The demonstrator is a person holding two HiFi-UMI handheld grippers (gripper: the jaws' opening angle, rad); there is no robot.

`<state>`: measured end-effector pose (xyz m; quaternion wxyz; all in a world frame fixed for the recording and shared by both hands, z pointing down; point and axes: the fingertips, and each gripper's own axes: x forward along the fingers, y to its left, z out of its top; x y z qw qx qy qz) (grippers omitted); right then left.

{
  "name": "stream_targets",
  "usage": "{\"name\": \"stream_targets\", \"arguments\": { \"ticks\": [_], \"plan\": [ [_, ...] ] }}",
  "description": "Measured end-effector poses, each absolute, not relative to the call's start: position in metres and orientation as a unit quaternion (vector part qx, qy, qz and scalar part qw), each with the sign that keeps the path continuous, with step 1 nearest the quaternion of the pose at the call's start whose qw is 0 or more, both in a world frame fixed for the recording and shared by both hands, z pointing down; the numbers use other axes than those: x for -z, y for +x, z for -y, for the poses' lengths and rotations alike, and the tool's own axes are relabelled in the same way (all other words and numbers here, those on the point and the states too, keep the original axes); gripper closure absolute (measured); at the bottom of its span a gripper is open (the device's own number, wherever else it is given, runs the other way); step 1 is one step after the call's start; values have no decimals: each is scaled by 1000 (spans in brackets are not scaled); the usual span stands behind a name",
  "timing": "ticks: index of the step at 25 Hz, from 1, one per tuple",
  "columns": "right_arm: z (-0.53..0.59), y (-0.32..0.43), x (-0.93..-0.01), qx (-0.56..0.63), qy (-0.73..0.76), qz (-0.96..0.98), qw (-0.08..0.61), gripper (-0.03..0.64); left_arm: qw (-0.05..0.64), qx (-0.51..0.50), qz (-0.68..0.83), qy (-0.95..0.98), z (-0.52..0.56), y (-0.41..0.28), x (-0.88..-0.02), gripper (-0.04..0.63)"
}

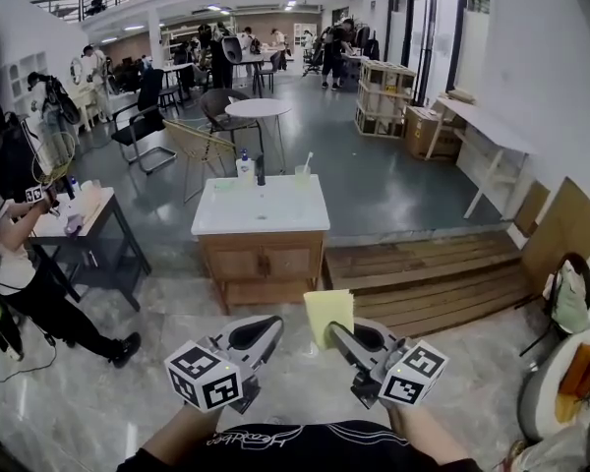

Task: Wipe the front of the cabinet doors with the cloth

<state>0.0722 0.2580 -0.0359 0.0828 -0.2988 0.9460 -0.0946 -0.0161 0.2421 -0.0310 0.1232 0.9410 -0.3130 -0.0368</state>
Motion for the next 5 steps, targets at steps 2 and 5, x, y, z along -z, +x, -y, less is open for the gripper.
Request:
{"name": "stream_targets", "arguments": {
  "ticks": [2, 5],
  "plan": [
    [-263, 74, 37, 100, -294, -947, 87, 577, 122, 36, 313, 941, -247, -13, 32, 589],
    [-273, 76, 37, 106, -283, -949, 89, 577, 121, 35, 312, 942, -255, -8, 34, 589]
  ]
}}
